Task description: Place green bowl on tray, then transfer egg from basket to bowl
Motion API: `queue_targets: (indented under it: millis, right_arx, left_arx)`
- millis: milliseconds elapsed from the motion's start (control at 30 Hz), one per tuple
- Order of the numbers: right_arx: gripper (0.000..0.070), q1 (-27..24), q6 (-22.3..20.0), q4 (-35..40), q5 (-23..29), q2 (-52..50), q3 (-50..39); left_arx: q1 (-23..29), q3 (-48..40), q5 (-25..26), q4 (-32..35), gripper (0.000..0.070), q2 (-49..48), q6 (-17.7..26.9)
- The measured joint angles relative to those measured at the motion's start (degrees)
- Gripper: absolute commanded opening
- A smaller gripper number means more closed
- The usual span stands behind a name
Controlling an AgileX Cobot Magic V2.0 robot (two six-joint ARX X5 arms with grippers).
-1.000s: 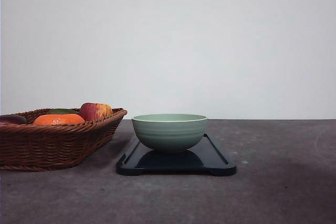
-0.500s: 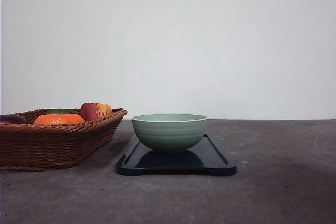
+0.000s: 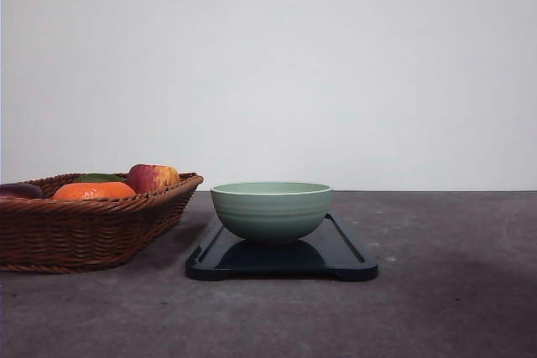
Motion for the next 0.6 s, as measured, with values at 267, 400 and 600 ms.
queue_targets:
  millis: [267, 400, 600]
  right_arx:
    - [0.0016, 0.0, 0.0, 0.0, -0.02, 0.0, 0.0]
    - [0.0016, 0.0, 0.0, 0.0, 0.0, 0.0, 0.0]
    - [0.0016, 0.0, 0.0, 0.0, 0.0, 0.0, 0.0]
  left_arx:
    - [0.0, 0.0, -0.01, 0.0, 0.0, 0.0, 0.01]
    - [0.0, 0.0, 0.0, 0.0, 0.0, 0.0, 0.01]
    - [0.0, 0.0, 0.01, 0.0, 0.0, 0.0, 0.0]
